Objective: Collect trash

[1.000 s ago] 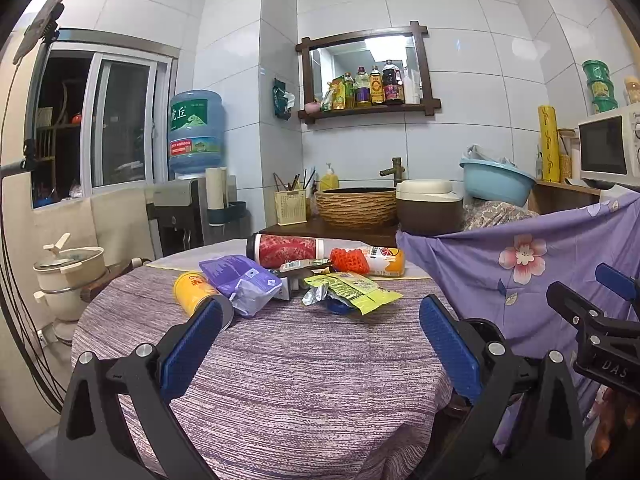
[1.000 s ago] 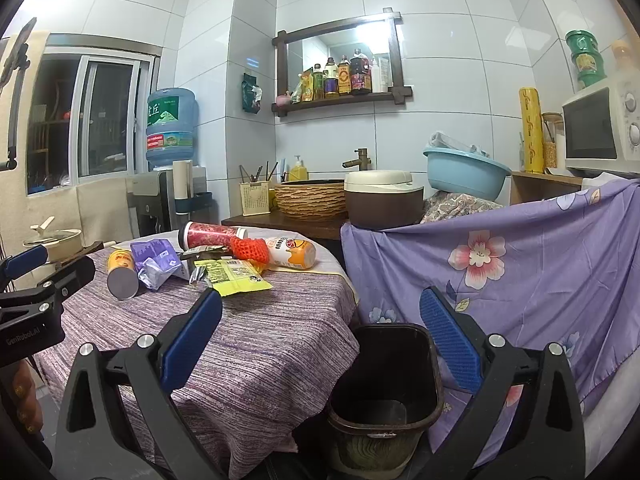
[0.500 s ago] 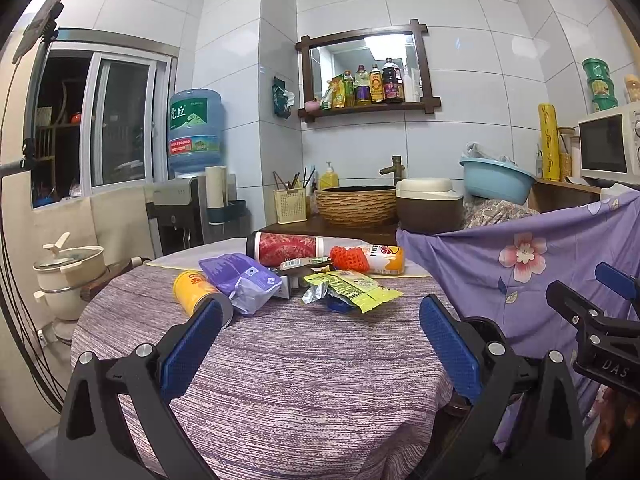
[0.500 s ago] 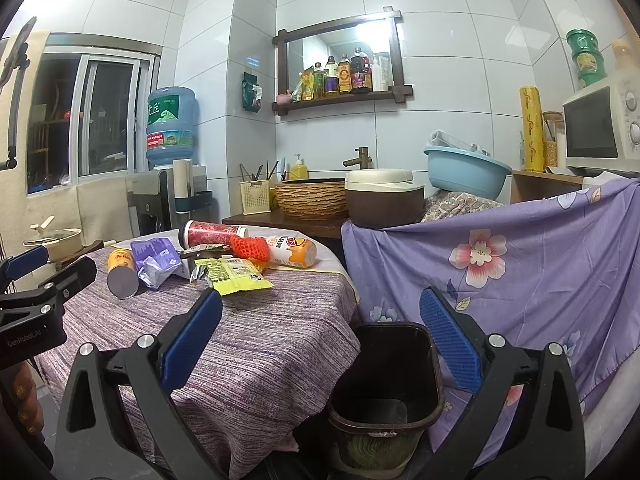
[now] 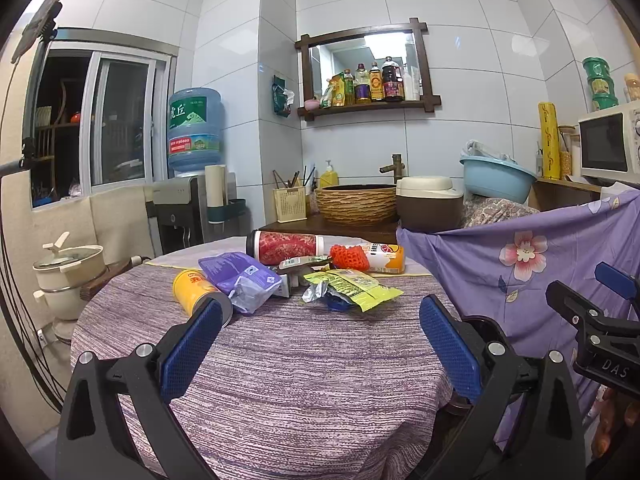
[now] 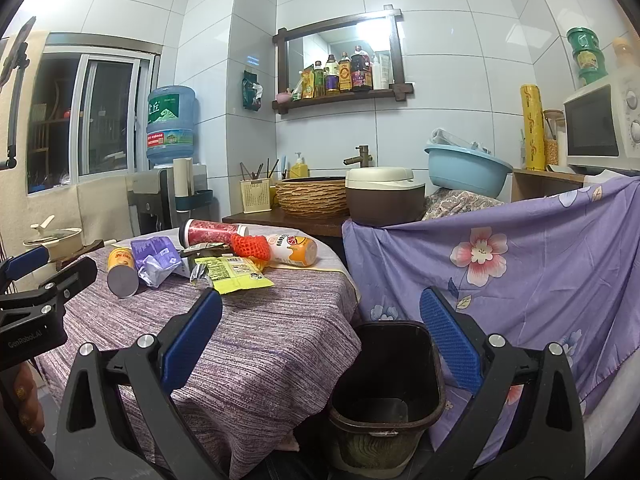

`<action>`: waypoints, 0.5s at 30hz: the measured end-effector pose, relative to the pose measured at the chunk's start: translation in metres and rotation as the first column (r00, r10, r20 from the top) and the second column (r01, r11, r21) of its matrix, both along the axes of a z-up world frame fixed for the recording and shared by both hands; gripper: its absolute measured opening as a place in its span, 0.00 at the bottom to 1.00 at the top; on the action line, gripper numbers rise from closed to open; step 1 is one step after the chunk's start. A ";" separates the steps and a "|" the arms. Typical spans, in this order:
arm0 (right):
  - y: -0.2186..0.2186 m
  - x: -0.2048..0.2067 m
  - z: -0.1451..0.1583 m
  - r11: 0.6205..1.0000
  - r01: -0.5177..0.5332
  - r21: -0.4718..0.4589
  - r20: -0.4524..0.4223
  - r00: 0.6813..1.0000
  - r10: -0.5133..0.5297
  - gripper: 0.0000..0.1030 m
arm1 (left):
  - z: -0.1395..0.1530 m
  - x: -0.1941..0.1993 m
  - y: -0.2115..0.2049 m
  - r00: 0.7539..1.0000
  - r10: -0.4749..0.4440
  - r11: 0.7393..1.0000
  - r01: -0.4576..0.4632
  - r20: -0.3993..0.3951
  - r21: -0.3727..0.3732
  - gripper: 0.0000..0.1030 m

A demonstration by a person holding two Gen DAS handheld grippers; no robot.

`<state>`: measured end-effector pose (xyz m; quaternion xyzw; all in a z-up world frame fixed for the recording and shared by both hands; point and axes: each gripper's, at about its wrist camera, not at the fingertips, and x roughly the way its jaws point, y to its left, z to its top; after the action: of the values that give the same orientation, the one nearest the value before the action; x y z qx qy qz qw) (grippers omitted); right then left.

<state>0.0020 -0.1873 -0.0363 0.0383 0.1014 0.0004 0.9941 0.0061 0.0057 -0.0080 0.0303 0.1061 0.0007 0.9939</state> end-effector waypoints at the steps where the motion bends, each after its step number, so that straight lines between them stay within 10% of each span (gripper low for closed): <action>1: 0.000 0.000 0.000 1.000 0.000 0.000 0.000 1.000 0.000 0.95 | -0.001 0.000 0.000 1.000 0.000 1.000 0.000 -0.001 0.000 0.95; 15: 0.000 0.001 -0.003 1.000 -0.001 0.001 -0.006 1.000 0.001 0.95 | -0.005 0.002 -0.001 1.000 -0.005 1.000 0.005 -0.018 0.002 0.95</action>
<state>0.0032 -0.1875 -0.0388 0.0386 0.1044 0.0011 0.9938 0.0078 0.0051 -0.0135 0.0318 0.1149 -0.0020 0.9929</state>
